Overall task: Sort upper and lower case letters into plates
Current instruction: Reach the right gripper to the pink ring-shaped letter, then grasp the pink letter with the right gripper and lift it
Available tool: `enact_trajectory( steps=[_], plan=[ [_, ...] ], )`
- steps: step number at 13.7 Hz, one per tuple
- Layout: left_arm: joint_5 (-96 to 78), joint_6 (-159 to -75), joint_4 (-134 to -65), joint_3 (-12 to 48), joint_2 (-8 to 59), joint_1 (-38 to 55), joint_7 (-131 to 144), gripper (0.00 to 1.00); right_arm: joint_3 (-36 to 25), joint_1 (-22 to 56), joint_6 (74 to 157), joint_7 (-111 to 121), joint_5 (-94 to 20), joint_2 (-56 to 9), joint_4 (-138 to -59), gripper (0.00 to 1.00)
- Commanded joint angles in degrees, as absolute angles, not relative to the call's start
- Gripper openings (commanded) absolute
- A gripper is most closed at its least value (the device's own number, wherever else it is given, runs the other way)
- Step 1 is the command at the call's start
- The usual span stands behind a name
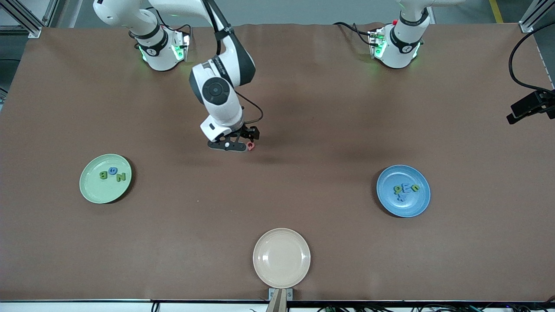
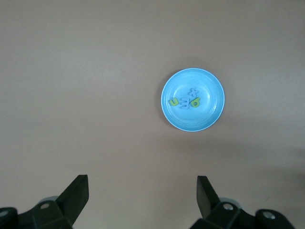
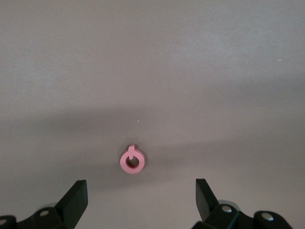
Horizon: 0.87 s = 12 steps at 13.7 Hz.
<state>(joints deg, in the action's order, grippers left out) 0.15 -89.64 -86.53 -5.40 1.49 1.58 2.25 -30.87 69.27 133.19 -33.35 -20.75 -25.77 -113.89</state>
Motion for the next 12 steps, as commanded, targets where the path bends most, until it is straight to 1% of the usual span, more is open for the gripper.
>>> enact_trajectory(
  steps=[1, 3, 6, 9, 11, 12],
  plan=[
    [-0.97, -89.47, -87.01, -5.54, 1.14, 1.32, 0.27, 1.00, -31.03, 70.93, 137.27, -34.10, -25.38, -29.69, -113.73, 1.00],
    [-0.97, -89.47, -87.01, -5.54, 1.14, 0.88, -2.36, 1.00, -29.63, 71.02, 139.21, -34.10, -26.37, -32.42, -113.47, 0.99],
    [-0.97, -89.47, -86.92, -5.45, 1.14, 0.97, -2.55, 1.00, -29.53, 70.75, 139.66, -34.10, -26.45, -34.01, -113.20, 0.82],
    [-0.88, -89.39, -86.92, -5.36, 1.14, 0.88, -2.55, 1.00, -29.36, 70.75, 139.57, -34.10, -28.55, -34.98, -112.33, 0.79],
    [-0.97, -89.04, -87.01, -5.36, 1.06, 0.79, -2.55, 1.00, -29.36, 71.01, 139.66, -34.10, -28.92, -36.20, -111.54, 0.76],
    [-0.97, -87.21, -87.01, -5.27, 0.71, 0.88, -2.20, 1.00, -29.36, 71.02, 139.66, -34.10, -28.92, -36.30, -111.45, 0.75]
  ],
)
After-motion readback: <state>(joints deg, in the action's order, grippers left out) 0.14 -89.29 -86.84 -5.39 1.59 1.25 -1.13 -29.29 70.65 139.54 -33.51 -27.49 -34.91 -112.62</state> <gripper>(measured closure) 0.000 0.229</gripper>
